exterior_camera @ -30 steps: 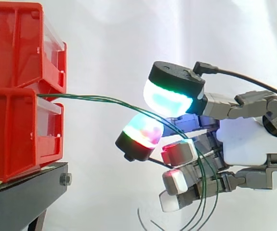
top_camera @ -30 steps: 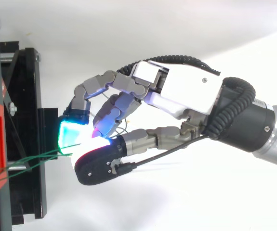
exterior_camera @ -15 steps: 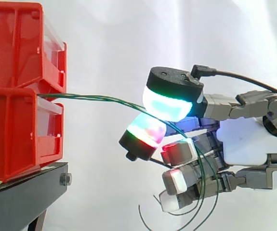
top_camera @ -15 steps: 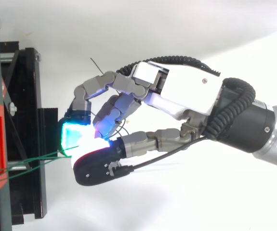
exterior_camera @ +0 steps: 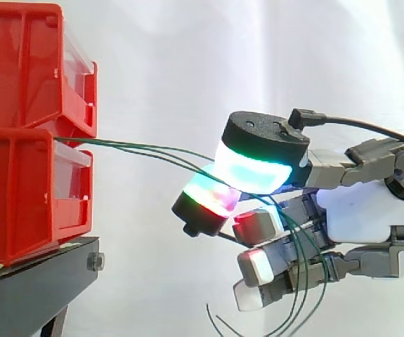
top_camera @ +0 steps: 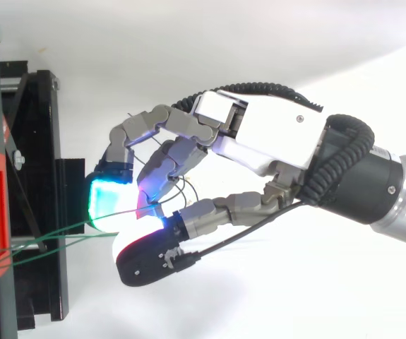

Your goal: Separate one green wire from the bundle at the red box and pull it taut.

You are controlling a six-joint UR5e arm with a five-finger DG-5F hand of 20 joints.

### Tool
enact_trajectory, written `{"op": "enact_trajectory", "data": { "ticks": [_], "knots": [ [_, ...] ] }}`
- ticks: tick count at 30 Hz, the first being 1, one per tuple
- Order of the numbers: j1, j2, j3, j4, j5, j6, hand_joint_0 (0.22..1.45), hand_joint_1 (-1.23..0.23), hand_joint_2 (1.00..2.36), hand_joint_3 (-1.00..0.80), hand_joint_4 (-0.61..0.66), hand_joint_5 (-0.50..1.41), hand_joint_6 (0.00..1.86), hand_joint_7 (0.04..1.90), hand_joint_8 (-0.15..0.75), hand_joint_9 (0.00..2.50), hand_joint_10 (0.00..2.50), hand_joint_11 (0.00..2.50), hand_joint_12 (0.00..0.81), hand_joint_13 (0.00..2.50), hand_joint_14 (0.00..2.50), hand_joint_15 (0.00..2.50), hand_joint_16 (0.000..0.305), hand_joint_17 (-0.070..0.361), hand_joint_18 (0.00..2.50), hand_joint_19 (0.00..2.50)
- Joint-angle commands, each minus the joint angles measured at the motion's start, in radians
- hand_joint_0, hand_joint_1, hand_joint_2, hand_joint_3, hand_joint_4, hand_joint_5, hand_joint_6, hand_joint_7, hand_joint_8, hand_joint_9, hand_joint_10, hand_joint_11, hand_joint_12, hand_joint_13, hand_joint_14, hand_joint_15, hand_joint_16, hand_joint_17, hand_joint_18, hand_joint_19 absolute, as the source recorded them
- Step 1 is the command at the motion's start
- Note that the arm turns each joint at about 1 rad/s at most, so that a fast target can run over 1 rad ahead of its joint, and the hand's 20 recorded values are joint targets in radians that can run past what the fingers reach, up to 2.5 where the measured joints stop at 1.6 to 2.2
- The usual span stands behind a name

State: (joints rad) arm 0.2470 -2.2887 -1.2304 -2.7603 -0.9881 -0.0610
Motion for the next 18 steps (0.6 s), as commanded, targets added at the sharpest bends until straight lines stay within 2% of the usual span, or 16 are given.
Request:
{"op": "enact_trajectory", "data": {
  "ticks": [1,2,4,5,6,8,12,18],
  "knots": [
    [0.0,0.0,0.0,-0.004,-0.001,0.012,0.57,-0.85,1.0,-0.5,0.09,-0.17,0.88,0.95,0.266,1.14,0.03,1.17,0.329,0.94,0.03,0.76,0.055,0.124,0.63,0.73],
    [0.0,0.0,0.0,-0.004,-0.001,0.013,0.57,-0.84,1.0,-0.5,0.09,-0.17,0.88,0.96,0.269,1.14,0.03,1.16,0.33,0.95,0.03,0.76,0.055,0.124,0.63,0.73],
    [0.0,0.0,0.0,-0.004,-0.001,0.017,0.5,-0.69,1.0,-0.5,0.1,-0.16,0.87,0.96,0.288,1.18,0.03,1.14,0.36,0.98,0.03,0.75,0.06,0.135,0.66,0.74],
    [0.0,0.0,0.0,-0.004,-0.001,0.017,0.51,-0.57,1.0,-0.5,0.1,-0.16,0.86,0.97,0.292,1.2,0.03,1.15,0.361,0.99,0.03,0.75,0.06,0.135,0.66,0.74],
    [-0.002,0.0,0.0,-0.004,-0.001,0.018,0.51,-0.57,1.0,-0.5,0.1,-0.16,0.86,0.97,0.292,1.2,0.03,1.14,0.363,0.99,0.03,0.75,0.06,0.135,0.66,0.75],
    [-0.002,0.002,0.0,-0.004,-0.001,0.018,0.54,-0.47,1.0,-0.5,0.1,-0.16,0.85,0.99,0.286,1.2,0.03,1.15,0.362,0.99,0.03,0.77,0.059,0.132,0.66,0.75],
    [-0.002,0.002,0.0,-0.004,-0.001,0.018,0.58,-0.46,1.0,-0.45,0.09,-0.16,0.84,1.02,0.279,1.2,0.03,1.15,0.352,0.98,0.03,0.76,0.057,0.129,0.65,0.76],
    [-0.005,0.0,0.006,-0.005,-0.001,0.018,0.61,-0.57,1.02,-0.3,0.09,-0.17,0.85,1.06,0.28,1.18,0.03,1.18,0.353,0.97,0.03,0.76,0.057,0.129,0.65,0.75]
  ]
}}
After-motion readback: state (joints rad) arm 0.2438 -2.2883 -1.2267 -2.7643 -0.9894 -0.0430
